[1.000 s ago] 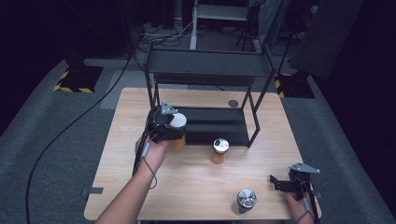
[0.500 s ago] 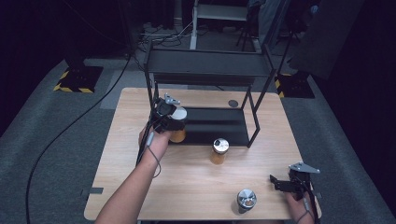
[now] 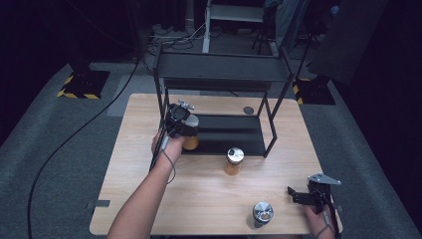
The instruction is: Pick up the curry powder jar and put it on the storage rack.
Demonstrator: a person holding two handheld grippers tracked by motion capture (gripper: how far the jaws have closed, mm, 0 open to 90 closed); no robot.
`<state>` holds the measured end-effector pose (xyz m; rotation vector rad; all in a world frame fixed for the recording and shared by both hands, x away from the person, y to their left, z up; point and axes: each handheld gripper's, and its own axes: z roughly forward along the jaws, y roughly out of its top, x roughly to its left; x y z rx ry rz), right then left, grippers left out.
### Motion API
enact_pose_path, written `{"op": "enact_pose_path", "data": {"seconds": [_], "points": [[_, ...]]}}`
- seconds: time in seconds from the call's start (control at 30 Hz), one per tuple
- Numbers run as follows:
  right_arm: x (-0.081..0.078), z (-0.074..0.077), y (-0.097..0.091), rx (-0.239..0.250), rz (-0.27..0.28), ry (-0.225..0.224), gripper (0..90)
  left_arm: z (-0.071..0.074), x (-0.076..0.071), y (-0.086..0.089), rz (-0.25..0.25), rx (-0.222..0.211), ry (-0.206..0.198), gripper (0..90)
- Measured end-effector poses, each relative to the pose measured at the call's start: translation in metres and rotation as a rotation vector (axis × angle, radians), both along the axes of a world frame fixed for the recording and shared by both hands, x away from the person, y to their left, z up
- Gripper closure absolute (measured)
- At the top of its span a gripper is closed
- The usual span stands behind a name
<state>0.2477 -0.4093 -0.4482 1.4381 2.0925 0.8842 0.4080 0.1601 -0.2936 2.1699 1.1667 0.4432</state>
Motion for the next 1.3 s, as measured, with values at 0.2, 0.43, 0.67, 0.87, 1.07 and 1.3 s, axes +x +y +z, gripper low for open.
{"op": "enact_pose_path", "data": {"seconds": [0.2,0.43,0.67,0.87,1.07,1.3], "points": [[0.0,0.0,0.0,0.0,0.0,0.0,0.0,-0.004,0.008,-0.004,0.011,0.013,0.022,33.7],[0.0,0.0,0.0,0.0,0.0,0.0,0.0,-0.005,0.015,-0.007,0.011,0.029,0.039,33.7],[0.0,0.0,0.0,0.0,-0.001,0.0,0.0,-0.005,0.021,-0.009,0.01,0.026,0.059,33.7],[0.0,0.0,0.0,0.0,-0.001,0.0,0.0,-0.006,0.023,-0.009,0.023,0.045,0.062,33.6],[0.0,0.0,0.0,0.0,-0.002,0.0,0.1,-0.007,0.024,-0.007,0.025,0.036,0.065,33.6],[0.0,0.0,0.001,-0.001,-0.001,0.0,0.1,-0.009,0.026,-0.008,0.027,0.032,0.059,33.3]]}}
